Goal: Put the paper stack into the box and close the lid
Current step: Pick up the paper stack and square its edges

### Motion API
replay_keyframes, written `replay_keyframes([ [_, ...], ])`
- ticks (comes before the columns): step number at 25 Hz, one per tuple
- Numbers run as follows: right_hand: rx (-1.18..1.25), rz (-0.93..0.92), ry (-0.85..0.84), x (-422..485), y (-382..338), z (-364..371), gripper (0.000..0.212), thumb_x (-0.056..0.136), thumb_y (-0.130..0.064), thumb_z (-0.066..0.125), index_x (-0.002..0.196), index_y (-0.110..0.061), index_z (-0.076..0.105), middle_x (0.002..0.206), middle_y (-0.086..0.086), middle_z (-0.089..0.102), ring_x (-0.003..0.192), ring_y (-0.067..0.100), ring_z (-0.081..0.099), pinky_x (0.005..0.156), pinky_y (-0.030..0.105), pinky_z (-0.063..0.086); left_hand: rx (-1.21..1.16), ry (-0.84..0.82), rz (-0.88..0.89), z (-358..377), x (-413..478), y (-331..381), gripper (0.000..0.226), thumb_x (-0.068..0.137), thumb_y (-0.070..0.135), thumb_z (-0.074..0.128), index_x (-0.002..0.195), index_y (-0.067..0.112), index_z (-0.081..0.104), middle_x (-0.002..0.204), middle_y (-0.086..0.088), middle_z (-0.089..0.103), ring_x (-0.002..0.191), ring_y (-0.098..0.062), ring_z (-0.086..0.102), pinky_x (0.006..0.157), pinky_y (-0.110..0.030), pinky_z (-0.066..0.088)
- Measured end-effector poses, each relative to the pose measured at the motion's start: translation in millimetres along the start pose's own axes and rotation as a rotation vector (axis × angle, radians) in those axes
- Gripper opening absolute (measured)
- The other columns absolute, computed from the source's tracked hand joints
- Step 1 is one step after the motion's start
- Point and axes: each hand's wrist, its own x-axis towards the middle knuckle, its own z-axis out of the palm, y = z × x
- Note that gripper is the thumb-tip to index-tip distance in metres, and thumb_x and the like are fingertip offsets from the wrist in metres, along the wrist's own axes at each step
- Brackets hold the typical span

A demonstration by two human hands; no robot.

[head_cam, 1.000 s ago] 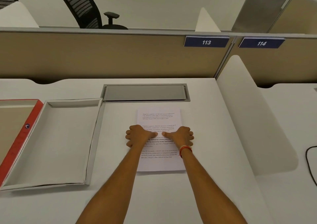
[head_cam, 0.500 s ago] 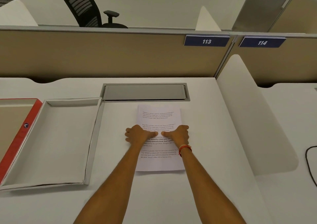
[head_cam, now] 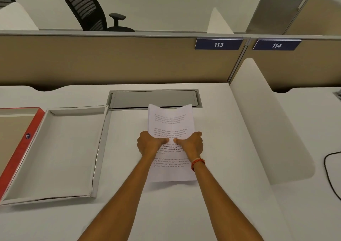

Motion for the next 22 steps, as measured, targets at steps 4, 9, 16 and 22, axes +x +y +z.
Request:
replay_keyframes([
  [4, 0.121, -0.107, 0.176, -10.3, -18.7, -13.0, 0.074, 0.061, -0.037, 0.089, 0.109, -0.009, 0.039, 0.111, 0.012, 0.064, 0.095, 0.03, 0.068, 0.064, 0.03, 0.052, -0.065, 0.183, 0.13, -6.6, -17.7, 22.0, 0.06, 0.061, 0.041, 0.09, 0.103, 0.01, 0.058, 0.107, -0.009, 0.072, 0.081, -0.023, 0.068, 0.058, -0.023, 0.047],
  [9, 0.385, -0.288, 0.346, -27.6, -30.7, -23.2, 0.071, 0.062, -0.042, 0.086, 0.109, -0.023, 0.036, 0.109, 0.002, 0.06, 0.091, 0.022, 0.065, 0.068, 0.033, 0.062, -0.349, 0.31, 0.309, -12.8, -38.8, 41.5, 0.054, 0.065, 0.045, 0.085, 0.099, 0.031, 0.046, 0.097, 0.007, 0.062, 0.071, -0.012, 0.06, 0.05, -0.006, 0.039],
  [16, 0.753, -0.435, 0.398, -50.3, -12.2, -13.2, 0.068, 0.065, -0.039, 0.089, 0.102, -0.054, 0.034, 0.108, -0.008, 0.056, 0.101, 0.019, 0.062, 0.074, 0.02, 0.06, -0.707, 0.332, 0.449, -11.7, -59.5, 30.9, 0.046, 0.067, 0.041, 0.084, 0.095, 0.059, 0.052, 0.093, 0.029, 0.061, 0.085, 0.009, 0.066, 0.065, 0.0, 0.049],
  [22, 0.74, -0.442, 0.392, -52.2, -2.2, -6.7, 0.069, 0.064, -0.038, 0.089, 0.102, -0.059, 0.035, 0.104, -0.008, 0.057, 0.102, 0.023, 0.062, 0.078, 0.033, 0.063, -0.746, 0.332, 0.455, -6.2, -59.4, 14.5, 0.06, 0.069, 0.025, 0.088, 0.099, 0.065, 0.055, 0.098, 0.022, 0.065, 0.091, 0.009, 0.066, 0.071, -0.006, 0.053],
])
